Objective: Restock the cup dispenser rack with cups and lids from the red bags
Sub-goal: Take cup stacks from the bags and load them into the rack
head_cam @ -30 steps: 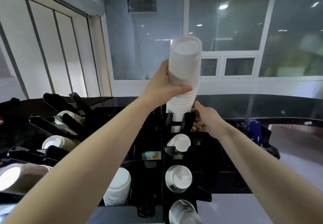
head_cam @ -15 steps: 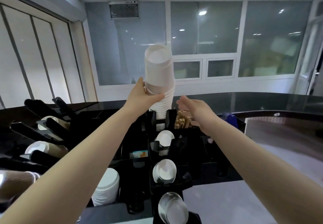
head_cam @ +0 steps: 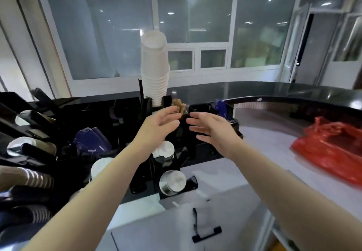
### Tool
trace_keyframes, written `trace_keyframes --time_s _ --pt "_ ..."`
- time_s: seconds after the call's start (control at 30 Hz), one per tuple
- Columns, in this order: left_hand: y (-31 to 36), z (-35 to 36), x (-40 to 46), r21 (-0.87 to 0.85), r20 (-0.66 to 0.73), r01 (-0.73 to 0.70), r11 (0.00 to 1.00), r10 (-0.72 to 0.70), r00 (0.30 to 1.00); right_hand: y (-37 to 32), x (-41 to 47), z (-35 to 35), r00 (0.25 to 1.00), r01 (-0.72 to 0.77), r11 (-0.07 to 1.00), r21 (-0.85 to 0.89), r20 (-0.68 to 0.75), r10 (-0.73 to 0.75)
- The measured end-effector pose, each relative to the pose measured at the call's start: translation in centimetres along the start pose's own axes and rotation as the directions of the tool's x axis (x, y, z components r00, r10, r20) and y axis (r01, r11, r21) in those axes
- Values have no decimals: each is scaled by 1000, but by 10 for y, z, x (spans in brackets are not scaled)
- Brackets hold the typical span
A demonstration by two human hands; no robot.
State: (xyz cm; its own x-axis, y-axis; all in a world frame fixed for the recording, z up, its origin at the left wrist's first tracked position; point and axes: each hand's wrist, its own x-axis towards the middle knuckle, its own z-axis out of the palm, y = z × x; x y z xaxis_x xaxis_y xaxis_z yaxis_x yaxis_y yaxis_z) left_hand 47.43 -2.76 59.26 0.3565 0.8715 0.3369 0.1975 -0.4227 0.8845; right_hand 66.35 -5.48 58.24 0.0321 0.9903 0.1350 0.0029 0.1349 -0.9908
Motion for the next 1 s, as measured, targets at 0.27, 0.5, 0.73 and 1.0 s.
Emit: trace_keyframes --time_s 0.27,0.5,0.73,1.0 --pt "8 119 -36 -61 237 27 998 -12 971 40 -125 -98 975 -73 981 -181 -221 32" --pt "42 249 -26 -149 437 -76 986 135 889 52 -249 -240 787 -170 804 -570 -570 -238" --pt "74 441 -2 -224 637 -128 966 245 731 78 -357 -394 538 -509 559 -654 -749 -386" --pt "75 622 -6 -195 800 -282 939 319 509 98 -442 -522 403 -758 294 -582 -773 -489"
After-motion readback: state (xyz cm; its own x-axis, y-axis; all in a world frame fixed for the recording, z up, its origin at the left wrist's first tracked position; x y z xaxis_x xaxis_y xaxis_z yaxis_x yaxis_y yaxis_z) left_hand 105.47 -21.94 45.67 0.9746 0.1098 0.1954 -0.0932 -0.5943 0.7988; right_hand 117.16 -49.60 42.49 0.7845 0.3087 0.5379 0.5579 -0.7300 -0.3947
